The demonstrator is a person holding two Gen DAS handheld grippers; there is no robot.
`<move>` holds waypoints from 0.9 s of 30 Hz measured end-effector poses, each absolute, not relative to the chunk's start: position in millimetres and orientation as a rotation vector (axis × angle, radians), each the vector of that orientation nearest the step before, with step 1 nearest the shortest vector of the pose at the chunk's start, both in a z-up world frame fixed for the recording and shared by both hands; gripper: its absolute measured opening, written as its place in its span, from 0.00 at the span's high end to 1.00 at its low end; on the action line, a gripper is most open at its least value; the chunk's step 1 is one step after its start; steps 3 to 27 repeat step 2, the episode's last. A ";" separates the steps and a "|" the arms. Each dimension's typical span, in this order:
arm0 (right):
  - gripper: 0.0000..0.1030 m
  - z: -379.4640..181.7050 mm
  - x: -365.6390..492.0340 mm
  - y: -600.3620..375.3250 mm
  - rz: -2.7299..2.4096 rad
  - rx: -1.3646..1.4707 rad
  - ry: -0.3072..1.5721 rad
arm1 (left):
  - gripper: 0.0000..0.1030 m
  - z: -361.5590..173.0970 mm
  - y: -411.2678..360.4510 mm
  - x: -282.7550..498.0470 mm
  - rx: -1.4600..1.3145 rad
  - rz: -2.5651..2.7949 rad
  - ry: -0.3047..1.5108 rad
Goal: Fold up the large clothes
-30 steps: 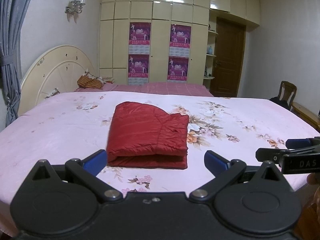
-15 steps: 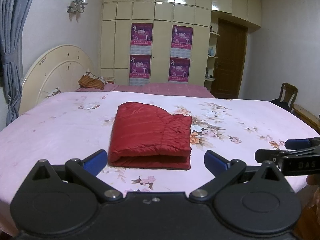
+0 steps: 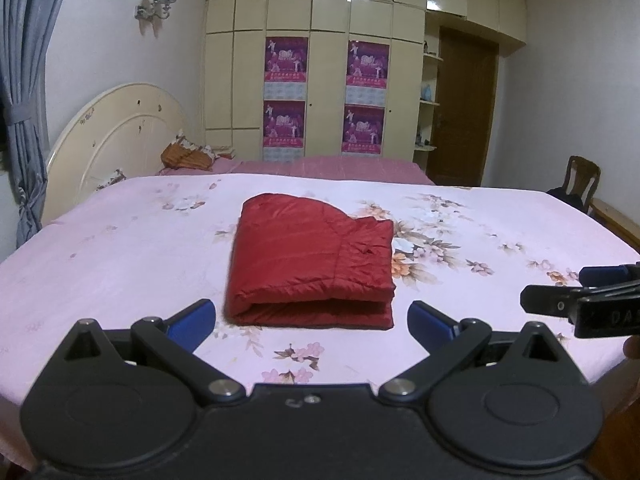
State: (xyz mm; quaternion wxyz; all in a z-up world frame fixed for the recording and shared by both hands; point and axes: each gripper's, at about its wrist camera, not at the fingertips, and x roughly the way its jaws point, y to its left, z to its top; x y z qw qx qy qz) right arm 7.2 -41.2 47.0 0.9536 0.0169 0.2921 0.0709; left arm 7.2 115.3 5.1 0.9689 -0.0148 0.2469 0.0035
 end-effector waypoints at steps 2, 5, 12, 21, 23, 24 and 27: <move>0.00 46.5 8.6 -39.8 0.145 0.034 0.596 | 0.00 4.4 116.3 7.5 -0.034 0.005 0.505; 0.00 46.5 8.6 -39.8 0.145 0.034 0.596 | 0.00 4.4 116.3 7.5 -0.034 0.005 0.505; 0.00 46.5 8.6 -39.8 0.145 0.034 0.596 | 0.00 4.4 116.3 7.5 -0.034 0.005 0.505; 0.00 46.5 8.6 -39.8 0.145 0.034 0.596 | 0.00 4.4 116.3 7.5 -0.034 0.005 0.505; 0.00 46.5 8.6 -39.8 0.145 0.034 0.596 | 0.00 4.4 116.3 7.5 -0.034 0.005 0.505; 0.00 46.5 8.6 -39.8 0.145 0.034 0.596 | 0.00 4.4 116.3 7.5 -0.034 0.005 0.505; 0.00 46.5 8.6 -39.8 0.145 0.034 0.596 | 0.00 4.4 116.3 7.5 -0.034 0.005 0.505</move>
